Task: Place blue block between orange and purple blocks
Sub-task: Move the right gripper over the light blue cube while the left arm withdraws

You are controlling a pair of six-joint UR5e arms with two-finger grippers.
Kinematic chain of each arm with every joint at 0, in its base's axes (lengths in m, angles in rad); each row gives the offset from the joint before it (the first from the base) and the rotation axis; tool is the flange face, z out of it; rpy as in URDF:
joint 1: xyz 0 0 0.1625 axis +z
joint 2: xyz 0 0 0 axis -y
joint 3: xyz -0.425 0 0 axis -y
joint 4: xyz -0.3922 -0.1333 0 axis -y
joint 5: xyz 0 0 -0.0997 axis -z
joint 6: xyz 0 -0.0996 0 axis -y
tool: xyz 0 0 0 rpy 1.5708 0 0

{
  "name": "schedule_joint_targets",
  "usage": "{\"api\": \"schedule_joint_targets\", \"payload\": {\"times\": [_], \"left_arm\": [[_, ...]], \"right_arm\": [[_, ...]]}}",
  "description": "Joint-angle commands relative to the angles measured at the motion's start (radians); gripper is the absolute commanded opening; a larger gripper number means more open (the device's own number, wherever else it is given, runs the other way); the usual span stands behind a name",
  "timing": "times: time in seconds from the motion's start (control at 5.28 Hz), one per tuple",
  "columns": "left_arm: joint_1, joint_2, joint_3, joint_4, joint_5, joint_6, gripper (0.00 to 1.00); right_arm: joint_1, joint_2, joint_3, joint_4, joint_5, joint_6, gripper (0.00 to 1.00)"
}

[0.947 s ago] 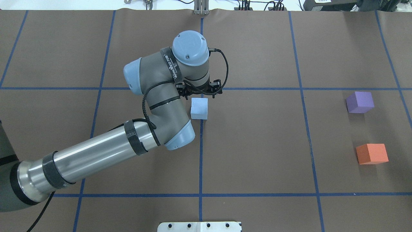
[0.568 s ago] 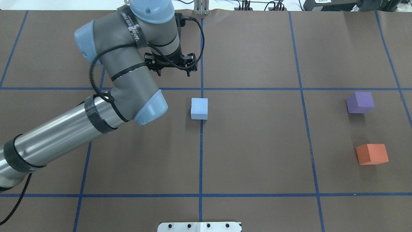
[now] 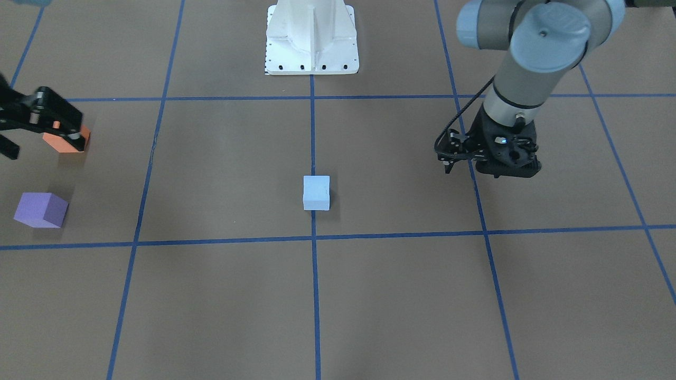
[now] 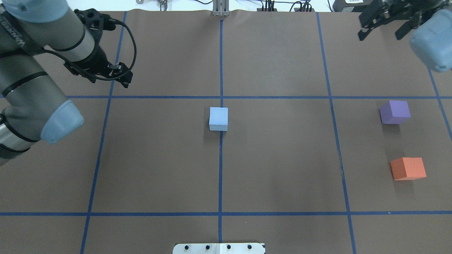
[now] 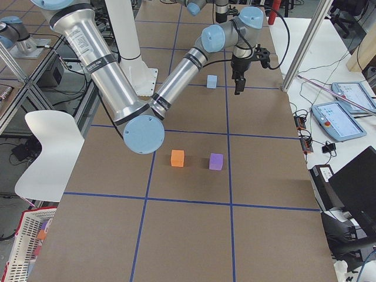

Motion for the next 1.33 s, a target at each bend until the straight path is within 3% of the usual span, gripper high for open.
{"api": "schedule_joint_targets", "payload": {"times": [0.0, 0.19, 0.38, 0.76, 1.14], "left_arm": [[-0.054, 0.081, -0.036, -0.001, -0.008, 0.092, 1.00], [-0.093, 0.119, -0.036, -0.004, -0.010, 0.158, 1.00], [-0.145, 0.165, -0.032, -0.003, -0.011, 0.251, 1.00], [-0.257, 0.265, -0.030, -0.010, -0.102, 0.441, 1.00], [-0.262, 0.272, -0.027, -0.012, -0.103, 0.453, 1.00]], "right_arm": [[-0.196, 0.096, -0.022, 0.047, -0.118, 0.220, 1.00], [-0.265, 0.131, -0.113, 0.183, -0.124, 0.337, 1.00], [-0.329, 0.178, -0.205, 0.252, -0.190, 0.395, 1.00], [-0.395, 0.287, -0.432, 0.409, -0.222, 0.517, 1.00], [-0.468, 0.344, -0.575, 0.497, -0.287, 0.556, 0.99]]}}
